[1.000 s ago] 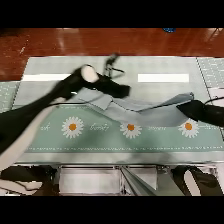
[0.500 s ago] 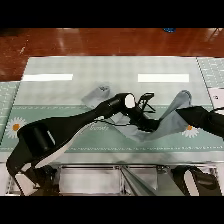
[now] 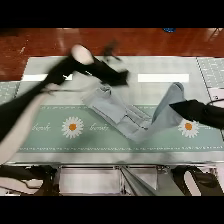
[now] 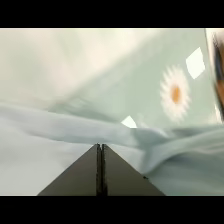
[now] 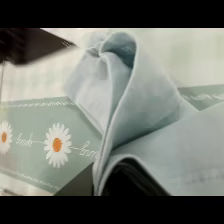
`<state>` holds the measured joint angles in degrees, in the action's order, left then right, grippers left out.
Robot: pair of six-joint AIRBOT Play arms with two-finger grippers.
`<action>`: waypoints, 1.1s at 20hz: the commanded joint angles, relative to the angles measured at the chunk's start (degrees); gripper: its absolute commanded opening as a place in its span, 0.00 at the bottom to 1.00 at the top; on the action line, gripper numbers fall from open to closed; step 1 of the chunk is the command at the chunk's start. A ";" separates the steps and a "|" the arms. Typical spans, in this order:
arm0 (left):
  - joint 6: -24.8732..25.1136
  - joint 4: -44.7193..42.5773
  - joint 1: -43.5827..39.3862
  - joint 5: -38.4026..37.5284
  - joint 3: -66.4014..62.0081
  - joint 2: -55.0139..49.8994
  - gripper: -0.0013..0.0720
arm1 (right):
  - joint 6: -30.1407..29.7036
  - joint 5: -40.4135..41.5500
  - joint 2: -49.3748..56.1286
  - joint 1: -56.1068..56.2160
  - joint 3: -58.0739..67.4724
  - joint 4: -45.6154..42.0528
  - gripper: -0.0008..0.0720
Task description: Fold the shirts.
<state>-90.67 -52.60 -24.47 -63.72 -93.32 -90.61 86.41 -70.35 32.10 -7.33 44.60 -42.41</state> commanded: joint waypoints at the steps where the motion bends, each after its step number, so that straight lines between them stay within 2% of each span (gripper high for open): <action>1: -0.26 -15.47 15.26 -5.14 2.95 15.39 0.04 | -1.64 7.96 11.54 11.54 6.27 1.27 0.05; 6: 1.64 -17.92 32.37 -4.52 19.98 40.98 0.04 | -2.58 16.33 37.59 28.63 23.43 0.72 0.05; 10: 1.44 -16.76 34.53 -4.02 34.36 55.69 0.04 | -2.69 20.44 55.12 34.12 34.67 0.74 0.05; 13: 1.49 -12.48 34.42 -1.33 43.21 59.28 0.04 | -1.97 21.40 65.22 36.11 40.76 1.05 0.05; 14: 1.64 -11.67 34.45 -0.22 45.55 59.12 0.04 | -1.86 21.44 67.67 36.59 42.23 1.99 0.11; 16: 1.66 -11.67 34.45 4.00 50.18 58.27 0.04 | -2.10 20.79 71.47 37.66 44.94 4.04 0.51; 17: 1.64 -11.37 34.45 6.51 52.26 57.55 0.04 | -3.54 19.08 72.46 37.92 46.16 4.52 0.58; 20: 1.44 -10.27 34.45 9.77 54.21 53.81 0.04 | -2.54 13.27 70.66 34.73 47.36 3.67 0.58; 22: 1.46 -9.07 34.45 10.43 54.18 51.43 0.04 | -0.85 5.64 65.85 28.72 47.34 3.26 0.58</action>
<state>-89.14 -63.31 9.91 -56.21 -40.88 -36.60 84.07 -56.10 100.68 26.06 90.74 -39.09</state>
